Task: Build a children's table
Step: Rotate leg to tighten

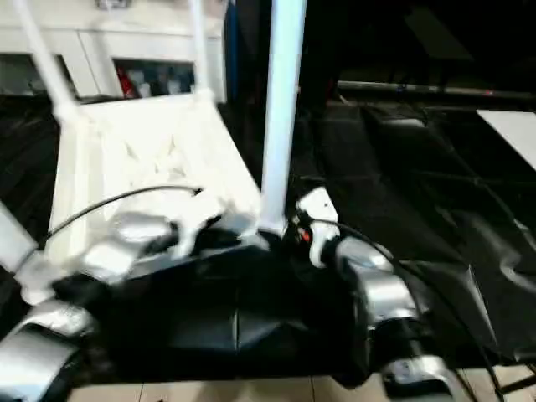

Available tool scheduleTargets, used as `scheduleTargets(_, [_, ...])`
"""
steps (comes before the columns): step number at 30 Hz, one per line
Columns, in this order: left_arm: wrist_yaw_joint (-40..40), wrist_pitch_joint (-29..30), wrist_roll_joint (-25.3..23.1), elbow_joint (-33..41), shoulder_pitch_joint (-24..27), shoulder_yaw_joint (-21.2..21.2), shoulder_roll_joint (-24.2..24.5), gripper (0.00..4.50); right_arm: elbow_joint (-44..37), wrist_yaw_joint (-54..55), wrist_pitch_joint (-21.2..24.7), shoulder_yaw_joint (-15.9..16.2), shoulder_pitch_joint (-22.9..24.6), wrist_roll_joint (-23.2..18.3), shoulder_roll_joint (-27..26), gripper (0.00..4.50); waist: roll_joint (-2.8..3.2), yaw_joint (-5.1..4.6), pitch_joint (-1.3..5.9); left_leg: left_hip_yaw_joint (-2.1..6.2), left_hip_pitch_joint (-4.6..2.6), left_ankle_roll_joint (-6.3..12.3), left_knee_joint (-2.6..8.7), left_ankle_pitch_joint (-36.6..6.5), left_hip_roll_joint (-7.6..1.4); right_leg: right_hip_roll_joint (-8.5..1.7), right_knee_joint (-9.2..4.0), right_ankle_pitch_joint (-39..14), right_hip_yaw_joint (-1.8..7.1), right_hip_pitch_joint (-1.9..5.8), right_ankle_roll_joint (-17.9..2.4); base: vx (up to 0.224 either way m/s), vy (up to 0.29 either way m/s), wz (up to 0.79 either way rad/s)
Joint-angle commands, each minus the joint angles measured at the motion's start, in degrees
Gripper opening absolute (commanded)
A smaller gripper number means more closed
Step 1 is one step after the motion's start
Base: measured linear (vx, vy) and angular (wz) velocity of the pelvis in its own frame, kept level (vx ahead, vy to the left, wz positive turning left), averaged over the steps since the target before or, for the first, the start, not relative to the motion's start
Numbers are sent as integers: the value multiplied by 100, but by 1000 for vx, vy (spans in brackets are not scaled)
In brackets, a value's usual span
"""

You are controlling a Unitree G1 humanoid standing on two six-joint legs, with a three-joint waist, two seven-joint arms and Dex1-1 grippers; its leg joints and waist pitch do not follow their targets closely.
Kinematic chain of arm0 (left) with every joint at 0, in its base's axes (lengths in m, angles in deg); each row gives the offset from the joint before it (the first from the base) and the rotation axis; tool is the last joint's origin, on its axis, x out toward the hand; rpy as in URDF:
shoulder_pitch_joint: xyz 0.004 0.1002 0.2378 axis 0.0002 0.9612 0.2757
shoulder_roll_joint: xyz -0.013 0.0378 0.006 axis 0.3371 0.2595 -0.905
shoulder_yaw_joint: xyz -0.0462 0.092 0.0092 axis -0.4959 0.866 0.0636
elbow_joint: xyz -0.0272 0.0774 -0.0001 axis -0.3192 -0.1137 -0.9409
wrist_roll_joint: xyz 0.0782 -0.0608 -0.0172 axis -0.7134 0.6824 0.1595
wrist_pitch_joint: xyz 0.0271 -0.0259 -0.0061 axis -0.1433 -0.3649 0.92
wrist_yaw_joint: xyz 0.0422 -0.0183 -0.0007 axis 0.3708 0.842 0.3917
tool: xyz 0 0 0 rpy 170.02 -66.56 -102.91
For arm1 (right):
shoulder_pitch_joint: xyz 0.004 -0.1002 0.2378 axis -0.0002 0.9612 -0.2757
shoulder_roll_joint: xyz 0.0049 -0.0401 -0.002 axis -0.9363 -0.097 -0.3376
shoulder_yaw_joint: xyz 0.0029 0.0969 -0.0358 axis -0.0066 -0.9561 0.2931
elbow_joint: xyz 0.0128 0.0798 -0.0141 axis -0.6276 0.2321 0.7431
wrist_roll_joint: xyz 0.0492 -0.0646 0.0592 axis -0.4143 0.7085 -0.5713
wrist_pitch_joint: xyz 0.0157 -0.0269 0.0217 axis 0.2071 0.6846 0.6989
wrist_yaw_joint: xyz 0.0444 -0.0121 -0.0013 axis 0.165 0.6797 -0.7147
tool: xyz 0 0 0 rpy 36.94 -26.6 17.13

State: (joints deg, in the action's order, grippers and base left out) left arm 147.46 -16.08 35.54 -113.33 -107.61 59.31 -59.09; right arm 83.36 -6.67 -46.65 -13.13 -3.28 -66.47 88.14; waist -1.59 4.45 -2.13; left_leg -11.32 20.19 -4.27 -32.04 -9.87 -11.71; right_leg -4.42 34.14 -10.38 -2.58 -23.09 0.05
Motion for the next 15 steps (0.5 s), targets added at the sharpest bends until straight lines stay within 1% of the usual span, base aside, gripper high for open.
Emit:
scheduleTargets(1, [478,-58,429,285,180,67,-53,0,-205,-402,76,156,18,-147,49,353,-56,9,270,73,-12,279,333,-1483,-156,-341,-457,-1697,209,224,-1041,0,0,0])
scheduleTargets(2, [655,25,501,454,248,76,30,0,-233,-553,85,178,23,-193,116,353,-59,24,272,79,-17,265,339,-1478,-173,-353,-444,-1646,210,229,-1074,0,0,0])
scheduleTargets(4, [1004,183,618,773,383,119,200,0,-303,-888,149,229,33,-332,227,353,-32,51,282,69,-23,272,331,-1360,-187,-339,-402,-1373,213,223,-1163,0,0,0])
scheduleTargets(5, [1107,232,643,865,425,137,255,0,-303,-967,133,246,27,-354,245,353,-28,60,282,62,-27,274,329,-1316,-184,-329,-400,-1288,213,216,-1186,0,0,0])
scheduleTargets(6, [1197,268,662,946,465,149,306,0,-317,-1090,140,269,27,-386,257,337,-32,75,295,48,-39,283,315,-1244,-186,-324,-372,-1068,212,214,-1253,0,0,0])
scheduleTargets(8, [1289,341,673,1068,525,137,362,0,-334,-1266,163,315,29,-393,282,337,-39,83,301,40,-12,322,303,-1108,-178,-318,-334,-820,204,238,-1319,0,0,0])
scheduleTargets(9, [1301,350,670,1084,535,128,372,0,-338,-1334,188,337,34,-397,289,337,-51,84,297,40,1,342,301,-1069,-173,-322,-330,-792,199,250,-1319,0,0,0])
scheduleTargets(10, [1310,365,667,1107,546,119,377,0,-337,-1377,204,349,35,-399,296,309,-54,84,291,37,3,348,299,-1075,-167,-325,-337,-864,199,252,-1295,0,0,0])
scheduleTargets(11, [1304,368,660,1108,548,113,383,0,-331,-1392,201,358,37,-397,295,303,-57,88,289,36,-1,344,299,-1091,-169,-333,-347,-927,201,249,-1278,0,0,0])
scheduleTargets(13, [1289,439,674,1183,573,112,405,0,-309,-1433,195,377,28,-419,313,290,-61,87,281,44,-5,285,307,-1179,-167,-345,-375,-1228,205,243,-1193,0,0,0])
scheduleTargets(15, [1293,463,679,1205,581,112,415,0,-302,-1448,188,381,27,-417,321,266,-59,80,279,49,-9,249,312,-1221,-167,-344,-386,-1352,207,235,-1141,0,0,0])
